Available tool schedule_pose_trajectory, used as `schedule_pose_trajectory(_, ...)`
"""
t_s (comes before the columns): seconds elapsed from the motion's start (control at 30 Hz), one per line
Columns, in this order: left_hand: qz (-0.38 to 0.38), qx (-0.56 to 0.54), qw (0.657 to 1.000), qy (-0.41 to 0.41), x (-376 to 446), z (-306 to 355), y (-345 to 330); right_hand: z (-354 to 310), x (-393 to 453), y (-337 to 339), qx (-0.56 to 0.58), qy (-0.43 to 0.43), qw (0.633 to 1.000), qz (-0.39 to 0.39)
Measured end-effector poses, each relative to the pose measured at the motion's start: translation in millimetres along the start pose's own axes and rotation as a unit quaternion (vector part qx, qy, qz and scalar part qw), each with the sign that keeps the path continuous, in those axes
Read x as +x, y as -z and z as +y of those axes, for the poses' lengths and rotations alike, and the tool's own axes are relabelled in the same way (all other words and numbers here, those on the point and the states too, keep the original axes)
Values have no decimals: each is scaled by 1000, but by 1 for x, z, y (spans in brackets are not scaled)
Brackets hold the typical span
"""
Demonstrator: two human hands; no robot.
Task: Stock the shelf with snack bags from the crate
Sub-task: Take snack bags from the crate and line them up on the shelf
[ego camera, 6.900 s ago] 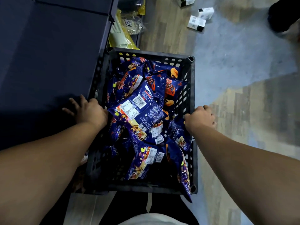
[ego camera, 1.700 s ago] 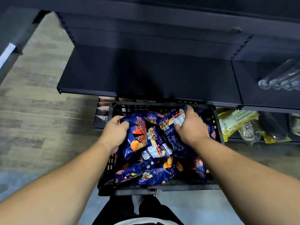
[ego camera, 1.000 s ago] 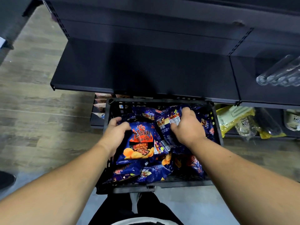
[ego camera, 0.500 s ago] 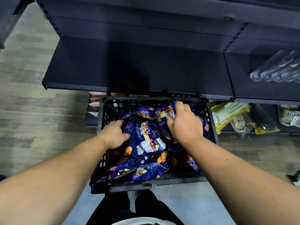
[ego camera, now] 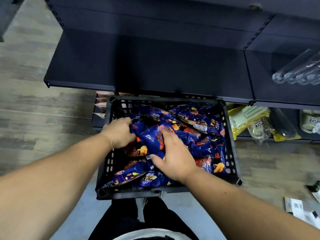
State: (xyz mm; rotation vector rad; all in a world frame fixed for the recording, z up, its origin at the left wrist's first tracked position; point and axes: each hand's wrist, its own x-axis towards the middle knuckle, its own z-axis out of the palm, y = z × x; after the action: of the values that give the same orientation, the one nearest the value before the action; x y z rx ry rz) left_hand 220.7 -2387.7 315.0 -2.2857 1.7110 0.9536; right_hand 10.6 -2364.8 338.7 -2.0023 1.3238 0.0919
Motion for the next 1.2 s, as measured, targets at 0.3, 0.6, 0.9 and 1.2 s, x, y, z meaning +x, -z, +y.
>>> schedule_pose_trajectory(0.3, 47, -49, 998, -12, -9, 9, 12, 19, 12, 11, 63, -89, 991, 72)
schedule_pose_trajectory(0.6, 12, -37, 998, -53, -11, 10, 25, 9, 46, 49, -212, 99, 969, -79)
schedule_pose_trajectory(0.9, 78, -4, 996, -31, -18, -2, 48, -2, 74, 50, -337, 83, 933, -100)
schedule_pose_trajectory(1.2, 56, 11, 997, -50, -24, 7, 63, -1, 73, 94, -266, 18, 959, -92)
